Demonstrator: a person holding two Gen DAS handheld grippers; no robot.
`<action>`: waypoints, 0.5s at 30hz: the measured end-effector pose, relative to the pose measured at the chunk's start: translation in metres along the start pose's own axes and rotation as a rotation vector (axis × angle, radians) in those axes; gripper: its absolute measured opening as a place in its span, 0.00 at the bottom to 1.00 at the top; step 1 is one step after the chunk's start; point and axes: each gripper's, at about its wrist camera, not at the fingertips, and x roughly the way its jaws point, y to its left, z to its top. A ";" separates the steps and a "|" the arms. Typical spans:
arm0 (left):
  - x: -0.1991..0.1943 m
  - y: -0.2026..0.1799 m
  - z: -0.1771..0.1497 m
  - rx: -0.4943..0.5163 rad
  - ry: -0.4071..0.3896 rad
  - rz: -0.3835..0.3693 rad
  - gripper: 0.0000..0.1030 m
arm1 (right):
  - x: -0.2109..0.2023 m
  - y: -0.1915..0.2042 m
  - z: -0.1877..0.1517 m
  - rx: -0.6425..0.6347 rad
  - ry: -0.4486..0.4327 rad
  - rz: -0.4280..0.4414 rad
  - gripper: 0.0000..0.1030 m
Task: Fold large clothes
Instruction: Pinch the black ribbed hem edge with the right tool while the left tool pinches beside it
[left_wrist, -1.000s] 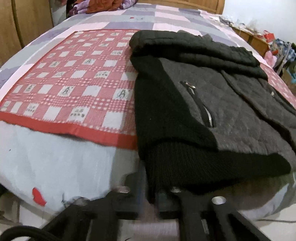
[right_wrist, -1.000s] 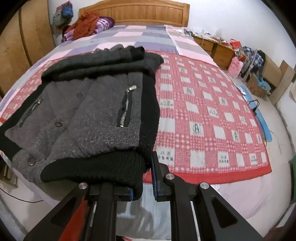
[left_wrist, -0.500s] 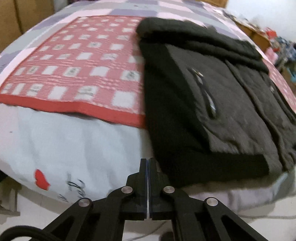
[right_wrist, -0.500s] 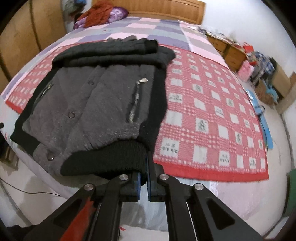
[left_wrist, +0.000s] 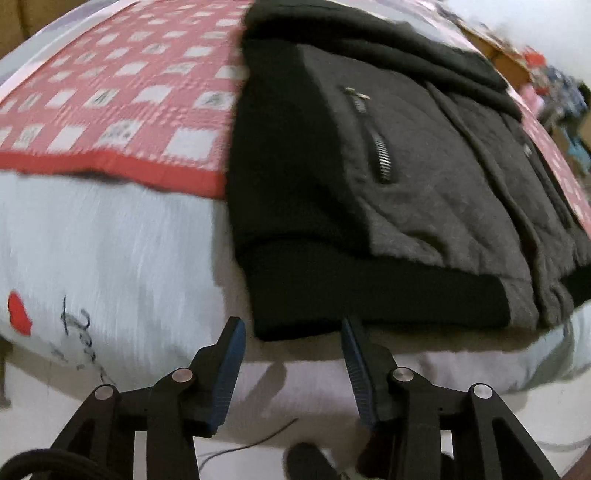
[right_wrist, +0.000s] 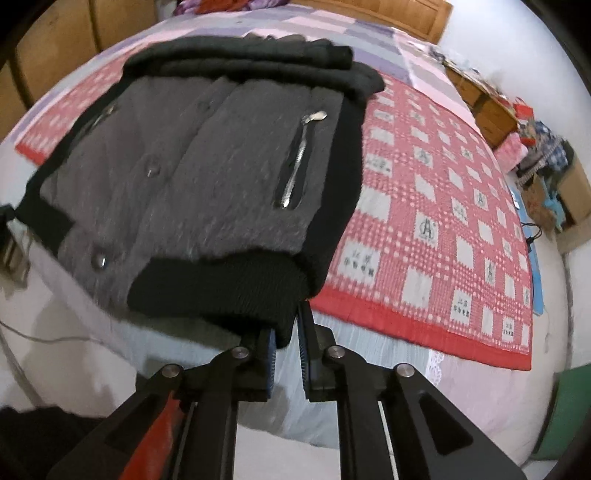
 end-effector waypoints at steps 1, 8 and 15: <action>0.001 0.003 0.001 -0.019 -0.006 0.002 0.45 | 0.001 0.000 -0.002 0.004 0.006 0.000 0.11; 0.013 0.001 0.030 -0.031 -0.051 -0.025 0.56 | -0.013 -0.013 -0.004 0.114 -0.040 0.017 0.39; 0.050 0.005 0.034 -0.055 0.017 -0.027 0.65 | -0.013 -0.027 0.014 0.156 -0.096 0.039 0.74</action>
